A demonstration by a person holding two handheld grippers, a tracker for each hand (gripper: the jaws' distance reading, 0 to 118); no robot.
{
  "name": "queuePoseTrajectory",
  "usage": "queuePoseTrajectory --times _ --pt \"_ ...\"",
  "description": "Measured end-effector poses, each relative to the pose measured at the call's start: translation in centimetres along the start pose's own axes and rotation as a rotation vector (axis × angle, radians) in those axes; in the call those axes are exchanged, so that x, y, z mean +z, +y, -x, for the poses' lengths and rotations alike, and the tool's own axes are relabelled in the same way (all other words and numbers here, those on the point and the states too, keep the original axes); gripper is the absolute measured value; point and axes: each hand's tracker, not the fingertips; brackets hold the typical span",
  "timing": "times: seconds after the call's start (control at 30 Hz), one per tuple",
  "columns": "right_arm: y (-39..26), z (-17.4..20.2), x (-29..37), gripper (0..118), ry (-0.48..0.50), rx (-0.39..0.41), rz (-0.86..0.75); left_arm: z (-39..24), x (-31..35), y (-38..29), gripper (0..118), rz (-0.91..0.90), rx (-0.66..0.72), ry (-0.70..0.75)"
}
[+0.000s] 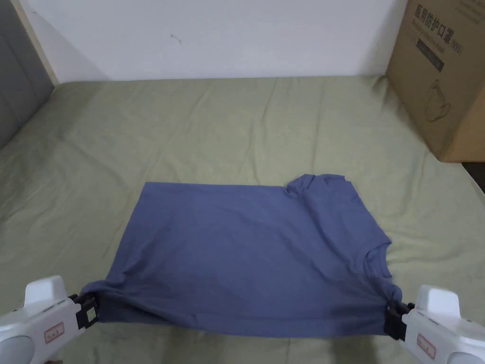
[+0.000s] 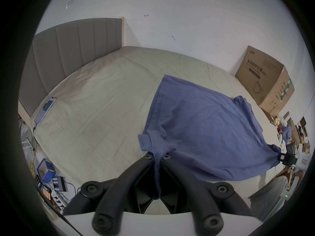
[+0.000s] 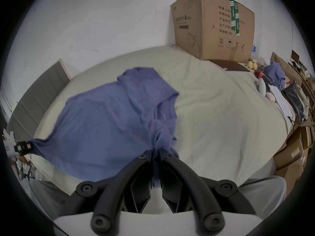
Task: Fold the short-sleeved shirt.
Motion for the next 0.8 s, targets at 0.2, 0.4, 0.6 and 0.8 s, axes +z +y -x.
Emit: queuePoseTrajectory --times 0.2,0.4,0.6,0.8 --pt "4.4 -2.2 -3.1 7 0.004 -0.001 -0.074 -1.0 -1.9 4.5 1 -0.065 -0.016 0.003" --pt "8.4 -2.4 -7.0 7 -0.024 0.001 -0.085 -2.0 -5.3 8.3 0 -0.093 -0.021 0.028" --pt "10.8 -2.0 -12.9 7 -0.058 0.003 -0.029 -3.1 -10.7 11.3 0 -0.046 -0.024 0.048" --pt "11.8 -2.2 -19.9 7 -0.102 0.019 0.061 -3.9 -17.2 12.0 0 0.043 -0.096 0.089"
